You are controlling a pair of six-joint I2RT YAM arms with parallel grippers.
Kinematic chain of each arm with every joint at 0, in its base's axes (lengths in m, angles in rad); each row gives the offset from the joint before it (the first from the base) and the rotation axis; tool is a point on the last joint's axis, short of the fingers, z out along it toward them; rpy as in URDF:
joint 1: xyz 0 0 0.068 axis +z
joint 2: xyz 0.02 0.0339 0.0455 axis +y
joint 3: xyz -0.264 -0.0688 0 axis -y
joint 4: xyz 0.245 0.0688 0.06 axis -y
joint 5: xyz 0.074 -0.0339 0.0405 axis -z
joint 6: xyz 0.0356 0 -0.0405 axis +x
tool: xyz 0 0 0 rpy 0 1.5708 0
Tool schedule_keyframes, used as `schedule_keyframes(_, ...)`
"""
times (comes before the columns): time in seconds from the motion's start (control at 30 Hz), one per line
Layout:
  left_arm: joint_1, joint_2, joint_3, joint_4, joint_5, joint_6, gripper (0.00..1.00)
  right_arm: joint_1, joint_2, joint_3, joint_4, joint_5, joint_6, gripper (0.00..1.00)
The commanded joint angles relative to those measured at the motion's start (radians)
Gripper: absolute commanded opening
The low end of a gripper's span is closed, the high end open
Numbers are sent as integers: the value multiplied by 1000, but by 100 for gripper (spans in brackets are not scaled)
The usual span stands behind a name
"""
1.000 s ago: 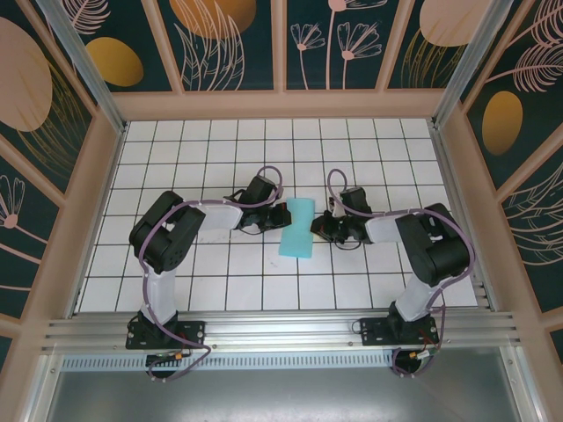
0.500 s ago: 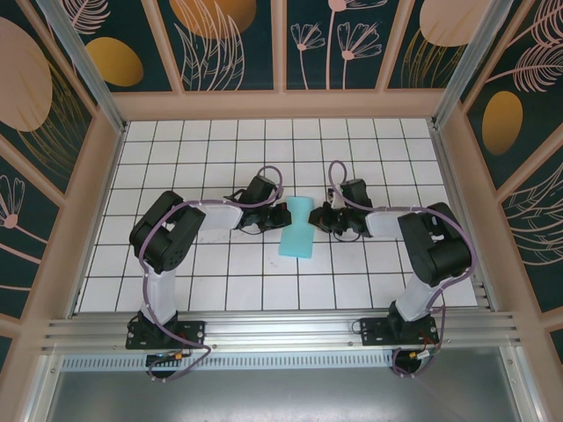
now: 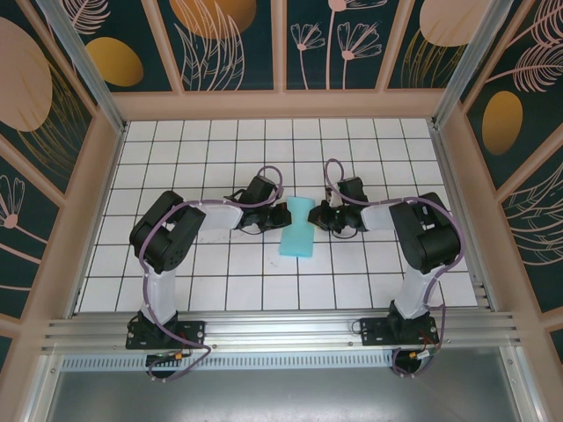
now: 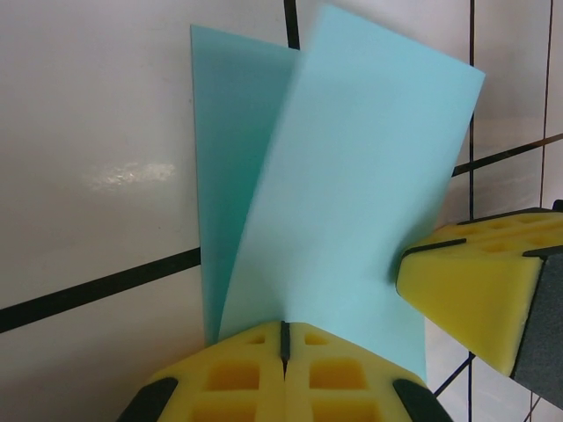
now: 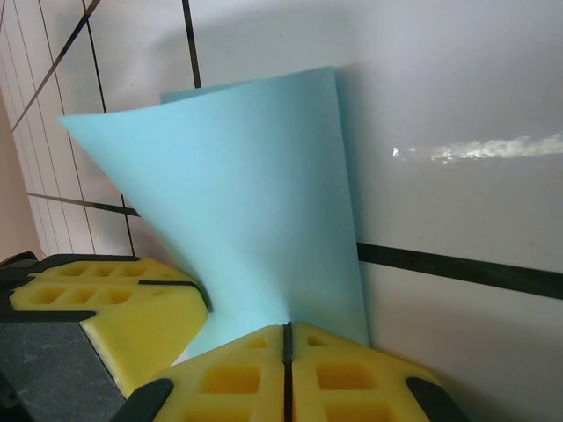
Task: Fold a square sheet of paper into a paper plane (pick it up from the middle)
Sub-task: Fold the square sheet of paper in half at the center of the table.
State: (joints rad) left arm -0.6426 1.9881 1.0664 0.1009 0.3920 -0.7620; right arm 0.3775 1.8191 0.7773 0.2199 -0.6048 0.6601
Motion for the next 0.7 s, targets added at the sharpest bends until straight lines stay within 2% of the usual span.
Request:
schedule_keyframes(0.0, -6, 67, -31, -128, -79, 29, 0, -1, 4, 20, -36, 32, -17, 12)
schedule_keyframes(0.17, -7, 69, -27, -127, -77, 26, 0, -3, -72, 86, -84, 19, -34, 12)
schedule_keyframes(0.43, -6, 69, -23, -127, -75, 26, 0, -7, 15, 121, -98, 29, -52, 12)
schedule_keyframes(0.67, -7, 66, -31, -129, -76, 29, 0, -17, 90, 135, -143, 98, -75, 12)
